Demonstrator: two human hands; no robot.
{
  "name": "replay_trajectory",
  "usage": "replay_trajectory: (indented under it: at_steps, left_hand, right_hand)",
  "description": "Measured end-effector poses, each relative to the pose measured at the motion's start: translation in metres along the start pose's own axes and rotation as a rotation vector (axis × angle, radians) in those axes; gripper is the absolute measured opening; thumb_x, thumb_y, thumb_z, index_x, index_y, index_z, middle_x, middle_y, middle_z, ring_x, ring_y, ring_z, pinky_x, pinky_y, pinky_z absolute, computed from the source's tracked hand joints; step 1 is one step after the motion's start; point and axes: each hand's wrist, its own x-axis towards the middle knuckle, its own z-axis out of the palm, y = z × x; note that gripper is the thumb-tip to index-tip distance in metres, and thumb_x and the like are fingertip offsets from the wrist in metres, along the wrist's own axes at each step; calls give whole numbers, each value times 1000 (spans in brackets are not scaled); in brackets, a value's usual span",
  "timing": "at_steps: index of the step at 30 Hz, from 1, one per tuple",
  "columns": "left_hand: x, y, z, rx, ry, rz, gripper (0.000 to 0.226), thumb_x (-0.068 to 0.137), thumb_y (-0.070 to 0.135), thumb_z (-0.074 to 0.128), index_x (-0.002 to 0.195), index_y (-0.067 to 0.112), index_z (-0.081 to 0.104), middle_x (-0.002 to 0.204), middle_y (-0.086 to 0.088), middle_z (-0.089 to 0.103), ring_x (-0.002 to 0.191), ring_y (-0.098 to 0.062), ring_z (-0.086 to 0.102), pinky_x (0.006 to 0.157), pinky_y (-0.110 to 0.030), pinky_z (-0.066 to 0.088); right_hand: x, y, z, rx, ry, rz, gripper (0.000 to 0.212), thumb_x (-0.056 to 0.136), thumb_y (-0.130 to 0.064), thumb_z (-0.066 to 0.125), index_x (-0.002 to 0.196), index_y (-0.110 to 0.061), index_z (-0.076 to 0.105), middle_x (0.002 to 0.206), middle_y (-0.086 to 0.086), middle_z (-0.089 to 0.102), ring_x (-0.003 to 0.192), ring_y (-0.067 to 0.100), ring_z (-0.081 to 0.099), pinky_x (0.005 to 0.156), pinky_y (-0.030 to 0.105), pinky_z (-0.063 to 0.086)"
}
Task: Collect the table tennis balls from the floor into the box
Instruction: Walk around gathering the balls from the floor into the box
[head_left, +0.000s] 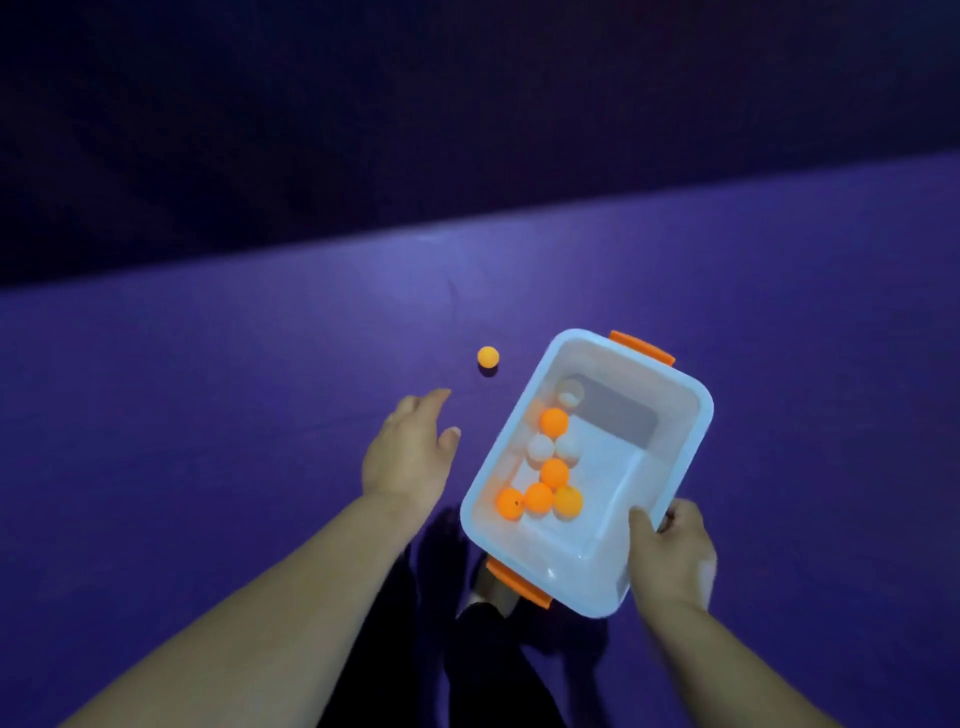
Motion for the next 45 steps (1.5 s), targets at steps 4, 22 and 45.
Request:
replay_trajectory:
  at_steps: [4, 22, 45]
  left_hand:
    - [51, 7, 34, 177, -97, 49, 47, 95, 28, 48, 141, 26, 39, 129, -8, 47, 118, -28, 49, 81, -40, 46]
    - [256, 10, 170, 662, -313, 425, 54, 86, -2, 50, 136, 19, 46, 147, -9, 27, 134, -31, 22, 95, -44, 42]
    - [46, 219, -69, 369, -397, 904, 43, 97, 27, 48, 139, 26, 40, 134, 1, 45, 116, -21, 47, 79, -33, 45]
  right_hand:
    - [47, 3, 22, 21, -14, 52, 13, 87, -23, 54, 88, -11, 50, 66, -2, 51, 62, 20, 48, 56, 31, 35]
    - [171, 59, 124, 187, 149, 170, 14, 90, -20, 55, 97, -8, 55, 72, -2, 55, 72, 27, 54, 64, 33, 43]
    - [66, -88, -100, 91, 57, 163, 10, 89, -26, 51, 92, -16, 50, 75, -2, 55, 66, 20, 52, 55, 30, 38]
